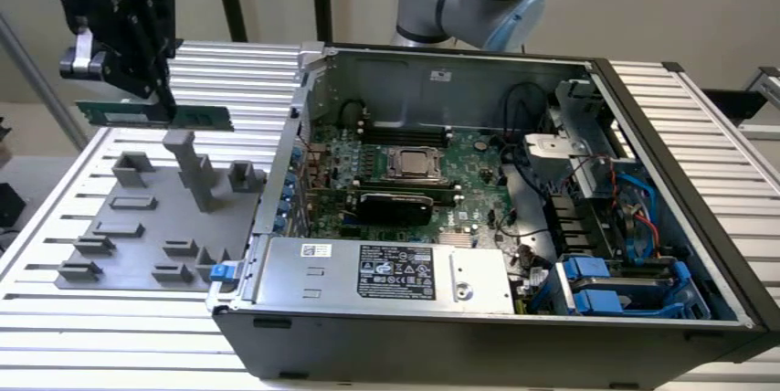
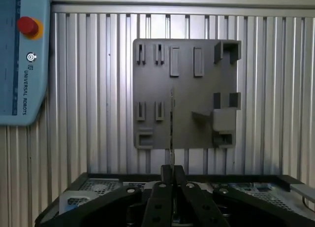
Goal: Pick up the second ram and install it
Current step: 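Pick up the second ram and move it above second insertion slot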
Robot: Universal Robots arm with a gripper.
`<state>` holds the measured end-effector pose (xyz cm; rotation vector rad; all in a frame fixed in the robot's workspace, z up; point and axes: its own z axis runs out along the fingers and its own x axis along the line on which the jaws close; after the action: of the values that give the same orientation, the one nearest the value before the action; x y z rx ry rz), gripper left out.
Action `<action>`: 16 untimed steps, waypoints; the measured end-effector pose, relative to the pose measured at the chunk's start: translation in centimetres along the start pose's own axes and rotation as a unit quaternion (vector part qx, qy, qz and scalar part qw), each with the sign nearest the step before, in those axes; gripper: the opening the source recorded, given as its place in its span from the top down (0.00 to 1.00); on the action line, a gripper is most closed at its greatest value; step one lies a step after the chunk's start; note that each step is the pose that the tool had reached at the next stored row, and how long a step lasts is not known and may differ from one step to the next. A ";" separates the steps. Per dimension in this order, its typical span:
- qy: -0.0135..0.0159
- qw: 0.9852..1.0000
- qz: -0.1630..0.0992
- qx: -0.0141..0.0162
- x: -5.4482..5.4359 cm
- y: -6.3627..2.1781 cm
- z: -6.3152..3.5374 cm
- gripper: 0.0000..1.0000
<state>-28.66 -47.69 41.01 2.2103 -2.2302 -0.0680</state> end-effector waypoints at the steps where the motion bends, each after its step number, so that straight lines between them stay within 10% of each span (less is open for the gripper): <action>1: 0.000 1.000 0.000 0.000 0.0 -0.45 -0.12 1.00; 16: 0.000 1.000 0.000 0.000 -0.2 -7.26 -0.44 1.00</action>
<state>-21.39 -47.56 41.23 2.2104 -2.2301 -0.0681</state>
